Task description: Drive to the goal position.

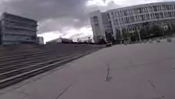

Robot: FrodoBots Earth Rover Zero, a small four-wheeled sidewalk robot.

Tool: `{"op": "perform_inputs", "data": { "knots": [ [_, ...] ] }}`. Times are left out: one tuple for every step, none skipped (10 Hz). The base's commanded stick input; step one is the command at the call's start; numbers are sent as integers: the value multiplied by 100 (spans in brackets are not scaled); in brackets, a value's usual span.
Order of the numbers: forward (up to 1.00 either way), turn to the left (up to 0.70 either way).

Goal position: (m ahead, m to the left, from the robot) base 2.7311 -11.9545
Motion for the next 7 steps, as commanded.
{"op": "perform_inputs", "data": {
  "knots": [
    [70,0],
    [70,0],
    [70,0],
    [70,0],
    [70,0],
    [70,0],
    [70,-6]
  ]
}}
